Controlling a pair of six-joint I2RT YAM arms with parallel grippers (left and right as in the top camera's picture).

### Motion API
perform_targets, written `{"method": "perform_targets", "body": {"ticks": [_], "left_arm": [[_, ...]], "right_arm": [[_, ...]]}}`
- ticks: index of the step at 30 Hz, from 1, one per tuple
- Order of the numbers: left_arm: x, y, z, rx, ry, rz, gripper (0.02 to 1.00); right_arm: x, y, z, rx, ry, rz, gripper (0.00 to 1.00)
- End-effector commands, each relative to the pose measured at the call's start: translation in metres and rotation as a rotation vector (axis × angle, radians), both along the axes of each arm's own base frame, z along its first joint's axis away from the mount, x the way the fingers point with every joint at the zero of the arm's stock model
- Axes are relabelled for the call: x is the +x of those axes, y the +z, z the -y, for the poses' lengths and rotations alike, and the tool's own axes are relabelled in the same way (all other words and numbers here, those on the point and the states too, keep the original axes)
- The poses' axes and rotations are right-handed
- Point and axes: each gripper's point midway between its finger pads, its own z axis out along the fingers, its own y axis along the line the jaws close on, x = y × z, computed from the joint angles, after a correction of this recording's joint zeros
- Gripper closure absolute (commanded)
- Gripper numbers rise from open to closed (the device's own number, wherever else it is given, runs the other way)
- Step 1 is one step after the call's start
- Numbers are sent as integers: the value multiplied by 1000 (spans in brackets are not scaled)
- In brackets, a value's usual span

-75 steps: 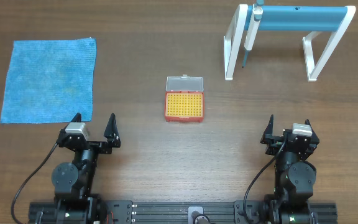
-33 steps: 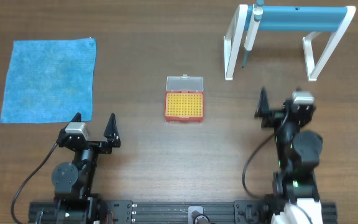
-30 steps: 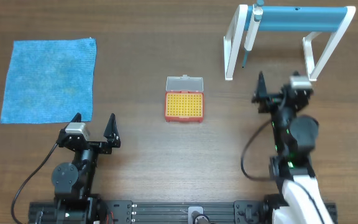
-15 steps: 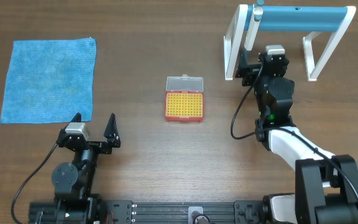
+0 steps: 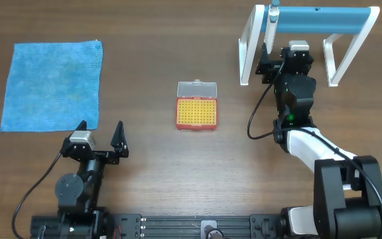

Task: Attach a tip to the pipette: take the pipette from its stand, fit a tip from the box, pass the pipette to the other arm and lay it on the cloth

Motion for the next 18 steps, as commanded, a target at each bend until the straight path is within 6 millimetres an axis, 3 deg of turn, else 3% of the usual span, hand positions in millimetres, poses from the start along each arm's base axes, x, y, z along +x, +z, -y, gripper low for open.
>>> {"method": "perform_targets", "body": {"ticks": [1, 18], "left_arm": [[0, -2, -2, 9, 7, -4, 23], [0, -2, -2, 9, 7, -4, 20]], "right_arm": [[12, 5, -4, 15, 19, 15, 108], [29, -5, -10, 49, 41, 0, 110]]}}
